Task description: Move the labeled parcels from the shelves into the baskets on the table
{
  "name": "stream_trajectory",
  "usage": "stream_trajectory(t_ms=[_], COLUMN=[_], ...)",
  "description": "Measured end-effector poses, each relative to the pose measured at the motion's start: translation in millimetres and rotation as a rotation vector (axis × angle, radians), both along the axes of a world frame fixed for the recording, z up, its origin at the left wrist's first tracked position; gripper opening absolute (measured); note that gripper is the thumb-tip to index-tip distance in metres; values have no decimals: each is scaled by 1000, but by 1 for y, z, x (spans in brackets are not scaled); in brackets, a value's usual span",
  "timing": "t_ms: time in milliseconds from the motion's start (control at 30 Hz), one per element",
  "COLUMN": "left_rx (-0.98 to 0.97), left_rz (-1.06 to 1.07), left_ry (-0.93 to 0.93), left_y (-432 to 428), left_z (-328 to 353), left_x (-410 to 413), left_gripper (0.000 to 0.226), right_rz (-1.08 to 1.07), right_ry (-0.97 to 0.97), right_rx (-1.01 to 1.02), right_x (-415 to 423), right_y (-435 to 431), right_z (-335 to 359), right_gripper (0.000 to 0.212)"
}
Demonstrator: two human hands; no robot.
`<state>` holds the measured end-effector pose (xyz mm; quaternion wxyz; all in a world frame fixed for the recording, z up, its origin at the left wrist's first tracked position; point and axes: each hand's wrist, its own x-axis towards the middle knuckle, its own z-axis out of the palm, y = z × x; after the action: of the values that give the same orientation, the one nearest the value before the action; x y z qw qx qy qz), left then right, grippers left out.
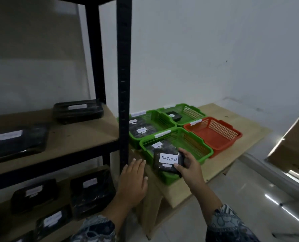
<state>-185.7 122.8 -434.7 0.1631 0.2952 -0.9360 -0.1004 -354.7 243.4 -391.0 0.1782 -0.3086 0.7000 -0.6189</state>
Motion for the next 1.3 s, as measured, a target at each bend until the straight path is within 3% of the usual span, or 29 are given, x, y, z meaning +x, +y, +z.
stream_trajectory(t_ms=[233, 467, 833, 1167, 1300], left_rx=[69, 98, 191, 213, 228], left_rz=[-38, 14, 307, 577, 602], left_ry=[30, 7, -98, -47, -77], left_y=[-49, -89, -95, -83, -84], left_z=[-9, -38, -53, -55, -60], left_x=[-98, -149, -200, -208, -207], left_gripper=[58, 60, 66, 61, 67], right_rz=[-59, -93, 50, 313, 292], right_ry=[-104, -65, 40, 129, 156], right_rx=[22, 104, 289, 484, 553], right_x=[-87, -170, -295, -325, -323], right_y=[-47, -78, -132, -157, -166], right_z=[-8, -21, -55, -98, -111], right_gripper=[53, 53, 51, 52, 32])
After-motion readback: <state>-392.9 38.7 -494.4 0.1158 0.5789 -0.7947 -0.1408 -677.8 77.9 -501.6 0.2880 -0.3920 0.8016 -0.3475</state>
